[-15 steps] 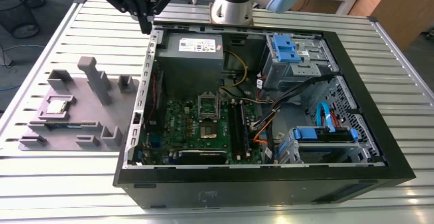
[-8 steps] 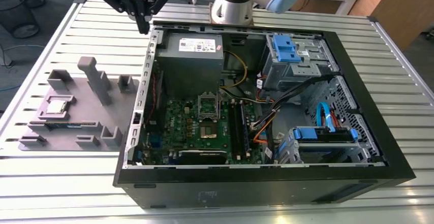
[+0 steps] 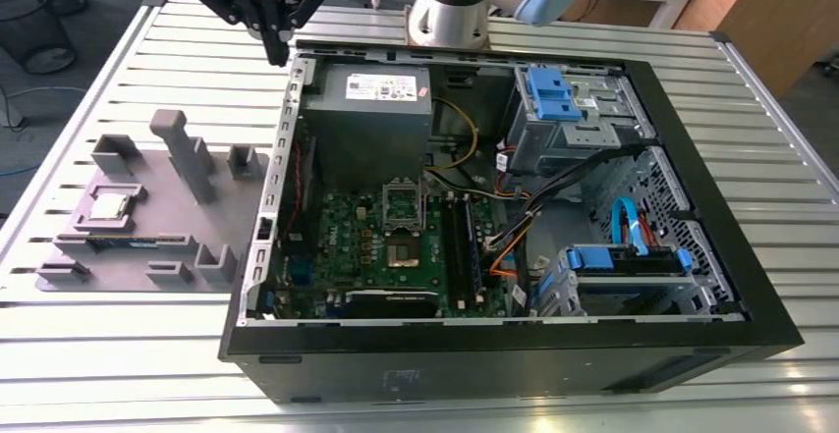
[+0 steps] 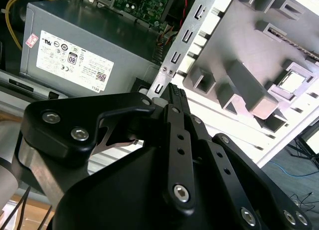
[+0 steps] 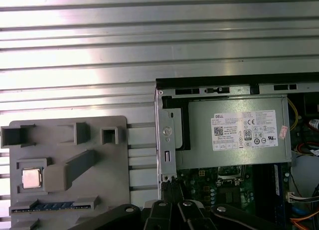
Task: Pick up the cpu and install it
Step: 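Reach for the cpu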
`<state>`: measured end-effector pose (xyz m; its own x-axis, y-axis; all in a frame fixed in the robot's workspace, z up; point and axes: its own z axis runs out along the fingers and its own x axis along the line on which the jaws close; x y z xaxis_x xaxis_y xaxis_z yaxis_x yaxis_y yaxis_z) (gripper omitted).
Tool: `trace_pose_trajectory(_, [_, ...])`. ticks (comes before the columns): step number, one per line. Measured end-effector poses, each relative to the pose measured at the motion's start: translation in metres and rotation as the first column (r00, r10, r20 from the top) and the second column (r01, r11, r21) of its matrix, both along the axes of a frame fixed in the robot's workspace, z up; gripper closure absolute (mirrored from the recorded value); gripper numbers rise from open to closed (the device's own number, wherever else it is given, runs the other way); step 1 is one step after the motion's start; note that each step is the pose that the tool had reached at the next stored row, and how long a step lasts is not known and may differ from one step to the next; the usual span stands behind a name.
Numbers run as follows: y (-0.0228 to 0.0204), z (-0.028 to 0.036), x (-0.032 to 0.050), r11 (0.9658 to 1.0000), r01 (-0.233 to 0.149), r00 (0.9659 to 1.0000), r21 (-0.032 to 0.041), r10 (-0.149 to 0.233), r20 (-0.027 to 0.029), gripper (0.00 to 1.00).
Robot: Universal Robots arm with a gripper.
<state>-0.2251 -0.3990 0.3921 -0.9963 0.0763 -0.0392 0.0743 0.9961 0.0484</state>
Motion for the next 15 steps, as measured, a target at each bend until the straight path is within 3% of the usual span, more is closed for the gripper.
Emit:
trace_pose_trajectory(5, [0.0000,-0.0001,-0.0028,1.0000,0.000,1.0000,0.0000,0.000,0.0000,0.89])
trace_pose_trajectory(12, [0.0000,-0.0007,-0.0133,1.0000,0.000,1.0000,0.0000,0.000,0.0000,0.89])
trace_pose_trajectory(14, [0.0000,-0.0009,-0.0172,1.0000,0.000,1.0000,0.0001,0.000,0.0001,0.89])
trace_pose_trajectory(15, [0.0000,-0.0013,-0.0273,1.0000,0.000,1.0000,0.0000,0.000,0.0000,0.89])
